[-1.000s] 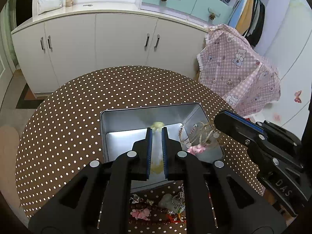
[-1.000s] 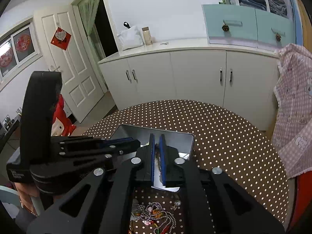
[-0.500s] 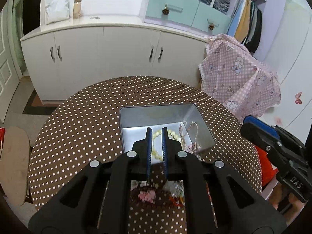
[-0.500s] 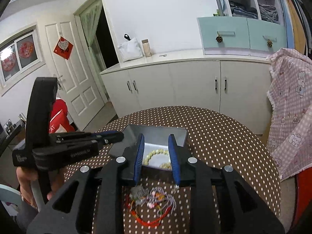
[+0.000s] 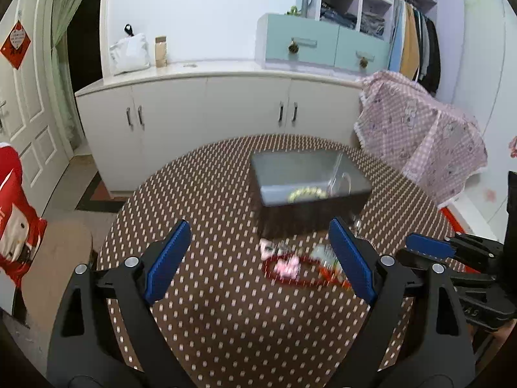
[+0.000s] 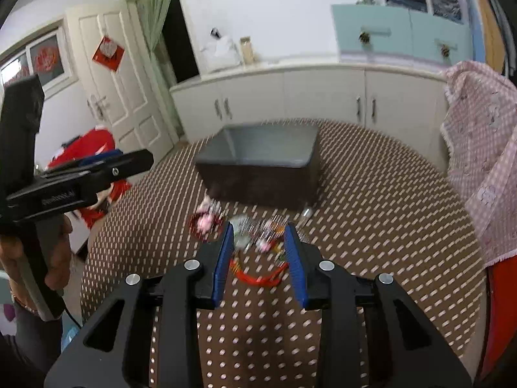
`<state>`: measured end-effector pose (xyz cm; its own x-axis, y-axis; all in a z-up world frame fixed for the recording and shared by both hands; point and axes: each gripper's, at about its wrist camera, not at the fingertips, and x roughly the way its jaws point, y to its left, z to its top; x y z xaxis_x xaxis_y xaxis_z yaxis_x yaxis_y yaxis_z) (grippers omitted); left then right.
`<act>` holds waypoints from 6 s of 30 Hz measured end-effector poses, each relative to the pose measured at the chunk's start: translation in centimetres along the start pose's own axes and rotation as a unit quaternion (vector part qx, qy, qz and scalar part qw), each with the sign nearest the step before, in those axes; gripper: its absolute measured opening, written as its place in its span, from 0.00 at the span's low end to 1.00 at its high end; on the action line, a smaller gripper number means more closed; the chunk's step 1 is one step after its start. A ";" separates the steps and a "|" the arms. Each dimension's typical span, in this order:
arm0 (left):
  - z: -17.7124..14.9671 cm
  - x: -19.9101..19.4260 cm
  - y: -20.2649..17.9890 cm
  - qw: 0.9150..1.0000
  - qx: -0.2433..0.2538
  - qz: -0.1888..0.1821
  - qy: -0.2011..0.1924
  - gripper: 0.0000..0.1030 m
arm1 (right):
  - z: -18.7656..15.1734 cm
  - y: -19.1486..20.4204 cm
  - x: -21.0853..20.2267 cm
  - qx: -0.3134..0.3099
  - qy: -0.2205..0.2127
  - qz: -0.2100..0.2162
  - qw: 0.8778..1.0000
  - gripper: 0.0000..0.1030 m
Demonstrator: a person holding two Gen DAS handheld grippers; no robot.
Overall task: Organize jewelry
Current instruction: 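Lower the left tool to the red bead bracelet and close on it, then lift the red bead bracelet into the grey box and open the left tool, then grasp the pink charm with the left tool while the right tool grasps the jade pendant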
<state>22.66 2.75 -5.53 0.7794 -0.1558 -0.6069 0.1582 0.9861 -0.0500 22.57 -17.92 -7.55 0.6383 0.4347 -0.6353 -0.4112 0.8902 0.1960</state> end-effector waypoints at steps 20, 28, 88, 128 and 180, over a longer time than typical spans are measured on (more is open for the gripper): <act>-4.4 0.8 0.7 0.999 0.010 -0.015 0.048 0.83 | -0.4 0.6 1.2 -0.074 0.016 -0.047 0.996 0.04; -4.6 3.0 -1.0 0.997 0.006 -0.022 0.074 0.83 | 0.1 -2.4 -3.3 -0.004 -0.047 -0.025 0.999 0.04; 8.3 5.6 -2.0 0.986 -0.056 -0.160 -0.005 0.08 | 9.5 -2.2 0.8 0.023 -0.117 0.025 0.993 0.04; 2.2 -0.5 0.2 0.997 -0.068 -0.022 -0.038 0.87 | 3.0 -1.6 -3.7 0.032 -0.096 0.004 0.995 0.28; -4.1 2.3 0.7 0.999 -0.017 -0.001 0.051 0.26 | -0.1 2.9 6.2 -0.035 0.083 0.021 0.996 0.39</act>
<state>22.08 3.35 -10.27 0.7123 -0.1534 -0.6849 0.1387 0.9874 -0.0769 25.26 -12.70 -10.97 0.5055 0.4369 -0.7440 -0.4832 0.8578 0.1754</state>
